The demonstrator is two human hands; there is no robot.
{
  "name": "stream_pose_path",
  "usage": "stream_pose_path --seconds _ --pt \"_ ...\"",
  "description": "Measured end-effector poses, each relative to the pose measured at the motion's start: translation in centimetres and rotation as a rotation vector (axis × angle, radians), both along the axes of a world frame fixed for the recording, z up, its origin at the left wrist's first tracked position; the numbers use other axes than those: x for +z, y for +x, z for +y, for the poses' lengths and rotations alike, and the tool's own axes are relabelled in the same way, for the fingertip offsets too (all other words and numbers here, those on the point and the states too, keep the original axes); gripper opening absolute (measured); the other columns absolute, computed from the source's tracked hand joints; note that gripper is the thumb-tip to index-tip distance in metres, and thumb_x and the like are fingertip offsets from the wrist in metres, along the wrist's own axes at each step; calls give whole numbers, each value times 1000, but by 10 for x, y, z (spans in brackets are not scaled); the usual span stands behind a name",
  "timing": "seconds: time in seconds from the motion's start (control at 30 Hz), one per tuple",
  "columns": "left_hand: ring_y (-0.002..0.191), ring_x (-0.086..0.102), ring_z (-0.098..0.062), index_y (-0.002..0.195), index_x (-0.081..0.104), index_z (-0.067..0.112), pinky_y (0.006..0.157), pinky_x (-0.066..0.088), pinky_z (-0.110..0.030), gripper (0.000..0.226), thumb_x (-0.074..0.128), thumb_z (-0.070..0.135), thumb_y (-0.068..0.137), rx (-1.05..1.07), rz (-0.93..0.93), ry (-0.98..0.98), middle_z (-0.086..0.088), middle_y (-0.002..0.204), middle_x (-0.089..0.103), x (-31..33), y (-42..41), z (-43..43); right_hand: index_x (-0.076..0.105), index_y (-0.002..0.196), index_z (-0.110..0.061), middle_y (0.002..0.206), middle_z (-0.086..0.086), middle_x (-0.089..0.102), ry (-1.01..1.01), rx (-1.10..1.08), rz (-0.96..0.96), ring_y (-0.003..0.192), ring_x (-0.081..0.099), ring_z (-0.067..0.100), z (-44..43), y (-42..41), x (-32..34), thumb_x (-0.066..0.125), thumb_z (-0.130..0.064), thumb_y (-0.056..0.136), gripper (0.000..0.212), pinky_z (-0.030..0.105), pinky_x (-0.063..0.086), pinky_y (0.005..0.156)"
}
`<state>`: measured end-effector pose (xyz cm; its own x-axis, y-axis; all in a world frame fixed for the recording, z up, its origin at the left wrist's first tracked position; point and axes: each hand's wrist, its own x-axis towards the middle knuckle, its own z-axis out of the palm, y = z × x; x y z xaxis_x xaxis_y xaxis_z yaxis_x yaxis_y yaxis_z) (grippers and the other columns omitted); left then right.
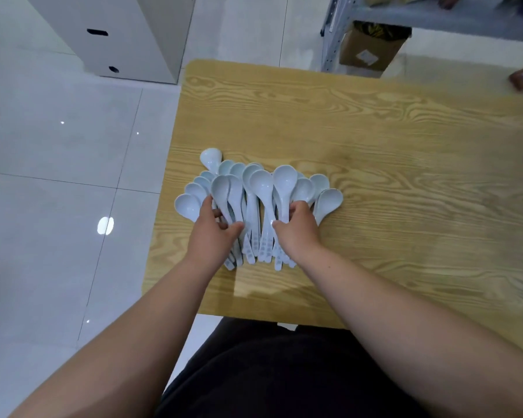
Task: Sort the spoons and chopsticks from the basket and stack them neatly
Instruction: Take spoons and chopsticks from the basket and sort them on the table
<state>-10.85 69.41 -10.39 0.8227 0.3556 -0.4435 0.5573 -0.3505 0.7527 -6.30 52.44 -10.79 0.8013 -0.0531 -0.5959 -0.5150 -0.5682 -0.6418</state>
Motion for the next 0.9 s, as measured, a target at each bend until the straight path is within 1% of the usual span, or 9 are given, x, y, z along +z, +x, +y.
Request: stream_pose_path --seconds 0.07,0.17,0.3,0.4,0.47,0.63,0.73,0.83,0.9 --pt "69 64 2 146 36 26 73 52 -19 73 76 18 86 -3 -23 40 7 118 47 -2 -4 -1 48 121 -15 119 3 55 -54 81 -41 92 59 16 0 1 -2 65 -16 92 34 21 39 57" --pt "92 63 -11 154 24 22 88 49 -29 86 77 24 86 -67 -17 115 -5 136 33 -4 -11 1 43 134 -17 129 8 49 -112 195 -72 97 56 19 -1 2 1 62 -11 90 49 24 42 60" --pt "126 41 -27 150 35 16 108 36 -35 76 76 25 86 -206 -83 307 -12 141 35 -12 -20 7 34 150 -21 145 5 35 -236 415 -139 121 48 20 -10 1 11 59 -11 94 62 25 40 88" --pt "121 43 -40 137 53 6 105 35 -42 56 75 19 87 -399 -127 451 -19 129 48 -20 -25 12 47 144 -18 145 1 37 -300 575 -172 137 34 20 -14 -2 8 58 -14 96 50 20 30 96" --pt "115 49 -45 129 60 2 102 38 -48 49 75 17 85 -514 -123 516 -21 124 54 -27 -28 16 47 144 -17 151 -1 33 -305 624 -151 142 28 19 -15 -5 6 57 -15 96 49 23 31 102" --pt "117 49 -44 130 61 4 105 37 -48 51 63 27 85 -589 -141 566 -19 130 57 -29 -30 21 40 151 -26 164 -5 18 -218 684 -108 151 20 17 -17 -4 12 58 -23 97 57 33 30 115" --pt "125 45 -37 133 60 10 109 34 -44 53 59 30 84 -528 -152 511 -15 133 54 -21 -34 21 42 150 -27 163 -4 24 -179 675 -101 150 22 17 -28 -6 26 58 -27 98 55 34 27 118" --pt "126 46 -24 138 56 15 109 33 -32 48 64 18 91 -509 -153 341 -6 133 54 -7 -43 17 55 138 -28 143 -7 50 -138 618 -89 129 48 10 -48 -15 45 59 -30 97 41 30 41 108" --pt "113 57 -12 134 57 20 100 47 -31 41 61 14 94 -513 -124 214 4 123 61 4 -53 10 65 124 -29 121 -14 62 -85 573 -53 111 58 2 -66 -28 57 62 -30 96 28 30 49 98"
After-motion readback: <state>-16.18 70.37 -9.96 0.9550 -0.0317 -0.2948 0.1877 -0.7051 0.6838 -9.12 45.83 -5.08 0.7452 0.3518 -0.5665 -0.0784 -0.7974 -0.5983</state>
